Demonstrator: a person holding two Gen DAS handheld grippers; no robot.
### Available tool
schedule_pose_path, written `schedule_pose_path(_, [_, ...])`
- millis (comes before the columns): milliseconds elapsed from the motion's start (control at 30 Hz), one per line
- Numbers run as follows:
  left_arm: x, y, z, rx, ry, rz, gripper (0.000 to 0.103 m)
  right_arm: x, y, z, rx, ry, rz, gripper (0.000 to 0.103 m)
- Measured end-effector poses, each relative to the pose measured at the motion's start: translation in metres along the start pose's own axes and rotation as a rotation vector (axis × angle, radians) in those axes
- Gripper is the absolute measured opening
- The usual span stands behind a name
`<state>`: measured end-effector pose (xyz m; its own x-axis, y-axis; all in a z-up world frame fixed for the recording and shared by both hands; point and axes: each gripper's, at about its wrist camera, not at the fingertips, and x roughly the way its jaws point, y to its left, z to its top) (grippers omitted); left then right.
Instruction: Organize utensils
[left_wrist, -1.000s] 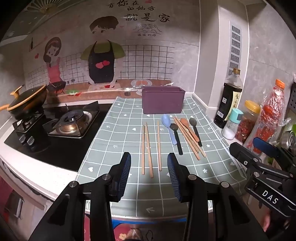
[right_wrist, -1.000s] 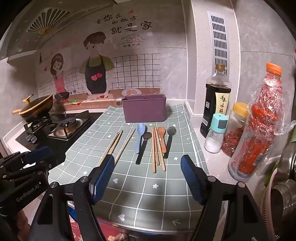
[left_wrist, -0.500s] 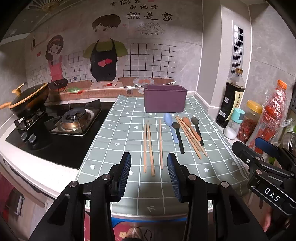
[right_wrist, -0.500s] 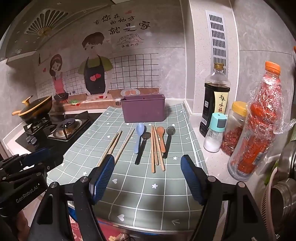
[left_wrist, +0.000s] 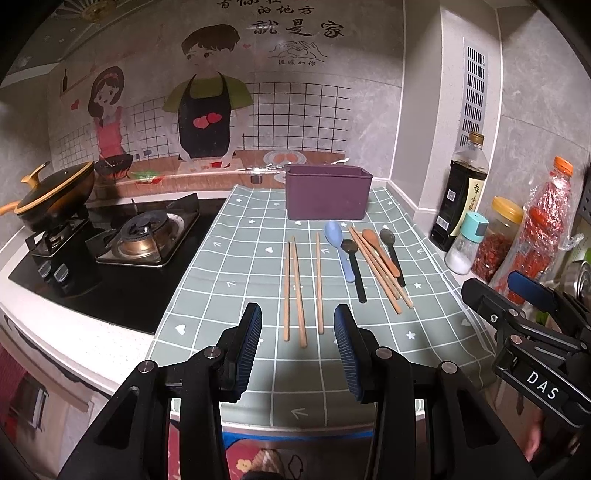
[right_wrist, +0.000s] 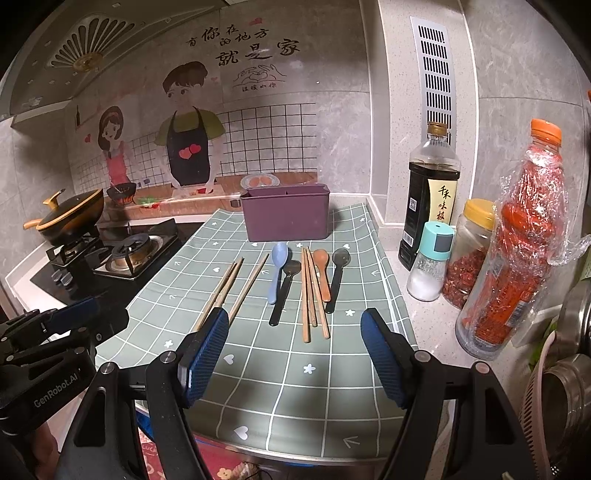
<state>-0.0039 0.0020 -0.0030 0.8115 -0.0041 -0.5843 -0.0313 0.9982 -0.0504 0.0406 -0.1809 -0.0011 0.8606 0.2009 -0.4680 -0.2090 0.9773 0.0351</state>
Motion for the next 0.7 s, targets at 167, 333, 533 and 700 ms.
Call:
schedule_pose_path(167, [0.0003,-0.0002,0.0001,-0.001,0.004,0.000,0.042,0.0014,-0.0013,-0.0001,0.000,0.000,-0.001,0.072])
schedule_pose_path(333, [-0.0002,-0.0004,-0.0010,-0.001,0.004,-0.002,0.042,0.0020,-0.0021,-0.0008,0.003,0.002,0.001,0.072])
schedule_pose_path(533, [-0.0007,-0.0002,-0.0029,-0.004,0.007,-0.003,0.042,0.0015,-0.0019,-0.0009,0.000,0.002,-0.001,0.072])
schedule_pose_path(700, [-0.0030,0.0008,-0.0065,-0.008,0.006,0.001,0.042,0.0006,0.0001,-0.0023,0.001,0.002,0.001,0.072])
